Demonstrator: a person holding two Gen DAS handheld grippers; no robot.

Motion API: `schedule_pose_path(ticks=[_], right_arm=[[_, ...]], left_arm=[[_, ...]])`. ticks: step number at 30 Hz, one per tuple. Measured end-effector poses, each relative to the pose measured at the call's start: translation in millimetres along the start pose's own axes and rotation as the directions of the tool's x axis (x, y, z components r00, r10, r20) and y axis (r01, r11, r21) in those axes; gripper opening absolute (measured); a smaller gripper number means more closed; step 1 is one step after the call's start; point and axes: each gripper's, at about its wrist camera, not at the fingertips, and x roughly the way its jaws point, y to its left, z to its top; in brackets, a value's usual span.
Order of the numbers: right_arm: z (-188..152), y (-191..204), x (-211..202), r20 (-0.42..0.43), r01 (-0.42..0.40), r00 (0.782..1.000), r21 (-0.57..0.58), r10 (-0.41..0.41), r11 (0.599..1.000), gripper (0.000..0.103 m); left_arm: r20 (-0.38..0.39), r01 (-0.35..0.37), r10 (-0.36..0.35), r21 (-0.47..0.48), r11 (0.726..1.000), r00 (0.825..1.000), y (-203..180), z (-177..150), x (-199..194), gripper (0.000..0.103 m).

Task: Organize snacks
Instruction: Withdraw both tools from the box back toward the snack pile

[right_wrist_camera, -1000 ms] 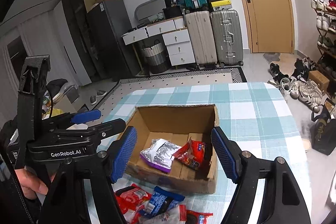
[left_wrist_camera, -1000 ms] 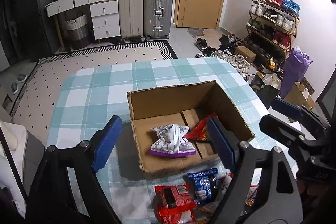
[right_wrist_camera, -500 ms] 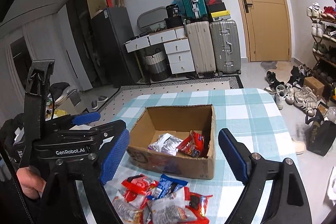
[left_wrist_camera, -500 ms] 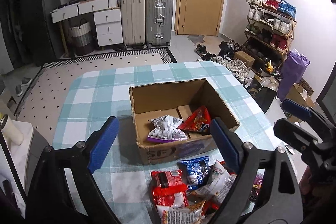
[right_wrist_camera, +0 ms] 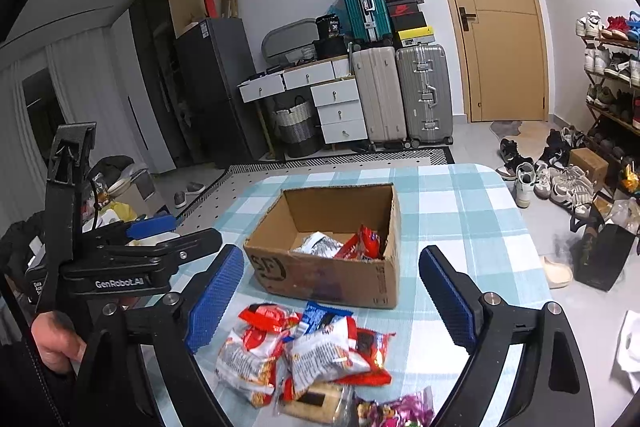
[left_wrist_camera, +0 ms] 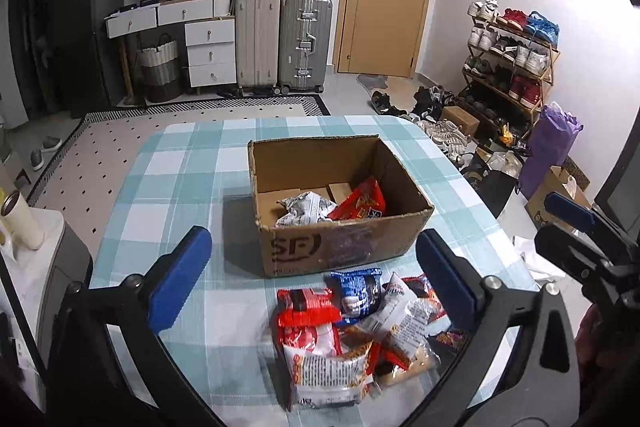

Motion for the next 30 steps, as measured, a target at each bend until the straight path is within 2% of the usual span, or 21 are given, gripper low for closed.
schedule_pose_path(ticks=[10,15,30], right_arm=[[-15,10,-27,0.013,-0.011,1.0,-0.017,0.011,1.0,0.094],[-33,10,-40,0.017,-0.002,1.0,-0.008,0.002,1.0,0.095],[-84,-11,-40,-0.058,0.017,0.998,0.09,-0.012,0.996,0.095]], left_arm=[[-0.011,-0.001,0.001,-0.009,1.0,1.0,-2,-26,-18,0.102],[-0.014,-0.005,0.005,0.011,1.0,1.0,-6,-41,-27,0.102],[-0.06,0.017,-0.017,-0.009,1.0,0.998,-10,-71,-18,0.102]])
